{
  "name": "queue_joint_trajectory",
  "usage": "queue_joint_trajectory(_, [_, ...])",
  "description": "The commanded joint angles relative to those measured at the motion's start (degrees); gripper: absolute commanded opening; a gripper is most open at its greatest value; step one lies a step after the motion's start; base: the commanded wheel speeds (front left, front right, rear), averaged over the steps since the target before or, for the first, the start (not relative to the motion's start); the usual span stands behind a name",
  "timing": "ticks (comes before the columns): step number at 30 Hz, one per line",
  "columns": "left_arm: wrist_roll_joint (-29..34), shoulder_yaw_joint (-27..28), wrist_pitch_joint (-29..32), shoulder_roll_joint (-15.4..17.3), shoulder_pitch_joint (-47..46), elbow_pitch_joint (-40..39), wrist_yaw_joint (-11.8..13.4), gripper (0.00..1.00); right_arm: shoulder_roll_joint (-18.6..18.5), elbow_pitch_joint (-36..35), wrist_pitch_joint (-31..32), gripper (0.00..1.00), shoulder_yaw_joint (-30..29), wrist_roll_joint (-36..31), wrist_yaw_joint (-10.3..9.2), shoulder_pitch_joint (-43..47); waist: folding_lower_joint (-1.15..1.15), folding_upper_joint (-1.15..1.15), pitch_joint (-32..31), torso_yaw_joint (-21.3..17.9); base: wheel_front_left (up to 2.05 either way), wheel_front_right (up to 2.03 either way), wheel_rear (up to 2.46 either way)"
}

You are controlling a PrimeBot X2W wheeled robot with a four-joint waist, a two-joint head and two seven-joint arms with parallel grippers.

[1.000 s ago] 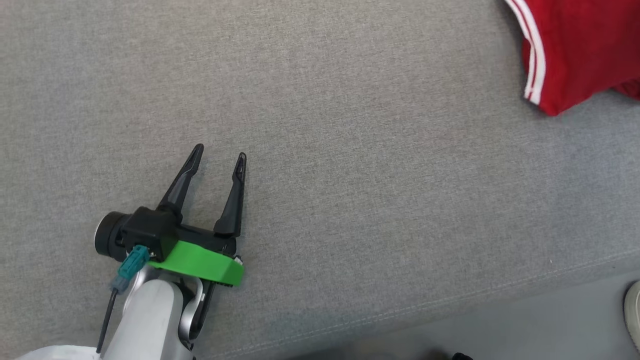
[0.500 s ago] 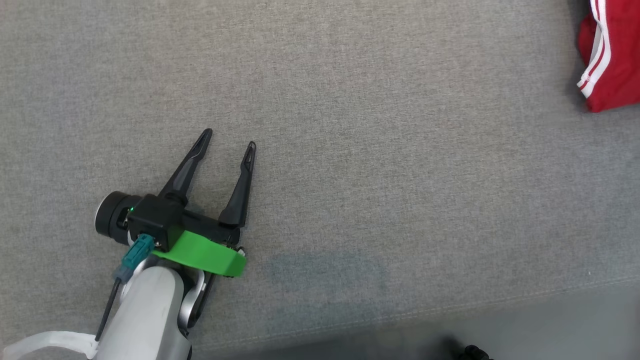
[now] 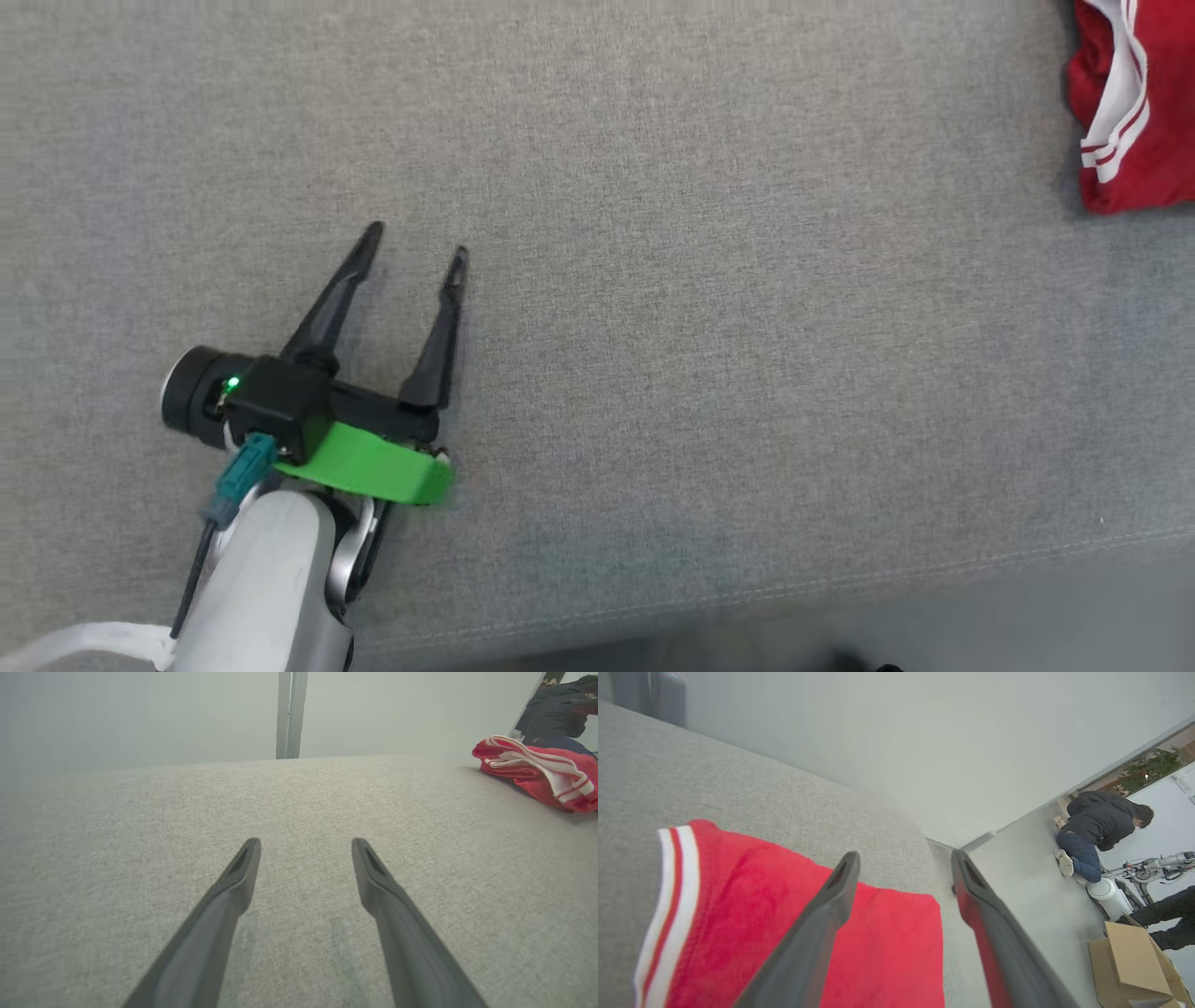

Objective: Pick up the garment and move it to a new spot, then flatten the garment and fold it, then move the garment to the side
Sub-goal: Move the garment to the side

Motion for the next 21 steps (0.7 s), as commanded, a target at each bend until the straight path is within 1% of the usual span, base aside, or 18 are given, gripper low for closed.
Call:
queue_joint_trajectory(1, [0.28, 1.31, -0.03, -0.49, 1.05, 0.52, 0.81, 1.00, 0.51, 0.48, -2.23, 1.00, 1.67, 0.18, -0.12, 0.93, 0.00, 0.00, -2.29, 0.41, 0.00, 0.00, 0.00])
queue_joint_trajectory(4, [-0.61, 3.54, -0.03, -1.75, 2.53, 1.39, 2.29, 1.00, 1.56, 1.37, -7.24, 1.00, 4.58, 2.46, -0.11, 2.83, 0.00, 0.00, -4.87, 0.88, 0.00, 0.00, 0.00])
queue_joint_trajectory(9, [-3.83, 8.15, -0.03, -3.58, 5.16, 2.47, 3.30, 1.00, 4.03, 1.41, -14.06, 1.00, 8.26, 7.88, -0.11, 6.85, 0.00, 0.00, -9.77, 1.72, 0.00, 0.00, 0.00])
queue_joint_trajectory(11, [-3.98, 8.63, -0.03, -4.04, 6.67, 3.00, 2.97, 1.00, 4.89, 1.03, -15.86, 1.00, 9.34, 9.89, -0.11, 8.98, 0.00, 0.00, -11.94, 2.08, 0.00, 0.00, 0.00])
queue_joint_trajectory(12, [-4.65, 10.11, -0.03, -4.38, 7.54, 3.47, 3.78, 1.00, 5.94, 0.55, -17.13, 1.00, 10.47, 11.85, -0.11, 10.90, 0.00, 0.00, -14.00, 2.50, 0.00, 0.00, 0.00])
queue_joint_trajectory(18, [-6.10, 13.63, -0.04, -5.09, 11.32, 4.96, 5.88, 1.00, 9.94, -1.59, -19.58, 1.00, 12.91, 18.88, -0.11, 16.96, 0.00, 0.00, -20.27, 3.63, 0.00, 0.00, 0.00])
queue_joint_trajectory(21, [-6.12, 15.08, -0.04, -5.19, 13.29, 5.93, 7.65, 1.00, 12.48, -3.04, -20.04, 1.00, 14.80, 23.57, -0.10, 20.50, 0.00, 0.00, -22.96, 3.96, 0.00, 0.00, 0.00])
